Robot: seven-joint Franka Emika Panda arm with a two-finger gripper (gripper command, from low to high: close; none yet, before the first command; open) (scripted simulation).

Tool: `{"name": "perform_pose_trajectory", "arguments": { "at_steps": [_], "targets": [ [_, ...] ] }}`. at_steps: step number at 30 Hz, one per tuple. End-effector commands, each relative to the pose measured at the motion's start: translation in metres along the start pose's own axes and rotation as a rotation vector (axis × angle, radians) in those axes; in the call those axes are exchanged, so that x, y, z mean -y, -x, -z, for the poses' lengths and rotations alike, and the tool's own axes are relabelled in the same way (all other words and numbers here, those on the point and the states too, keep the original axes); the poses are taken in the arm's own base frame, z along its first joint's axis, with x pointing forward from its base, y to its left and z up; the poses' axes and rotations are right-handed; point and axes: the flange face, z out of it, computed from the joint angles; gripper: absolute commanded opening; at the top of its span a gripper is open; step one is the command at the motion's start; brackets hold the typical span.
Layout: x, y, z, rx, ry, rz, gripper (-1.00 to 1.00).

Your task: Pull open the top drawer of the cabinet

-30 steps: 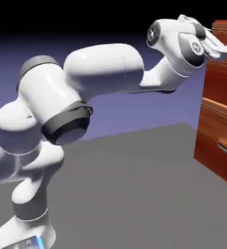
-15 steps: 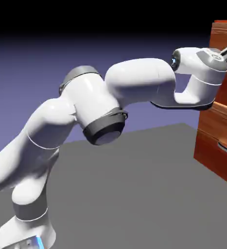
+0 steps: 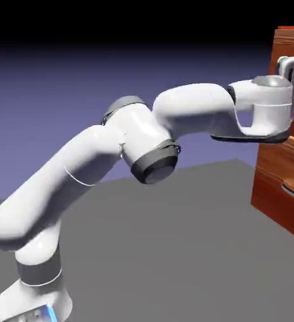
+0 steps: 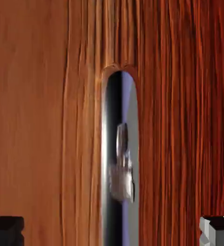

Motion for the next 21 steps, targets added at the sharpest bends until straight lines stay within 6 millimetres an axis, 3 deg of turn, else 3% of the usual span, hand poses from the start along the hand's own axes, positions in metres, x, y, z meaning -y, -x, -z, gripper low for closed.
{"name": "perform_pose_trajectory", "arguments": {
  "at_steps": [1, 7, 12, 13, 21],
  "targets": [
    [0.000, 0.002, -0.003, 0.002, -0.001, 0.000, 0.00],
    [0.001, 0.000, -0.020, 0.000, -0.002, -0.002, 0.00],
    [0.003, -0.016, -0.034, -0.023, 0.002, -0.005, 0.00],
    [0.003, -0.016, -0.034, -0.023, 0.002, -0.005, -1.00],
    [0.001, -0.017, -0.028, -0.024, 0.004, -0.005, -1.00]
  ]
}}
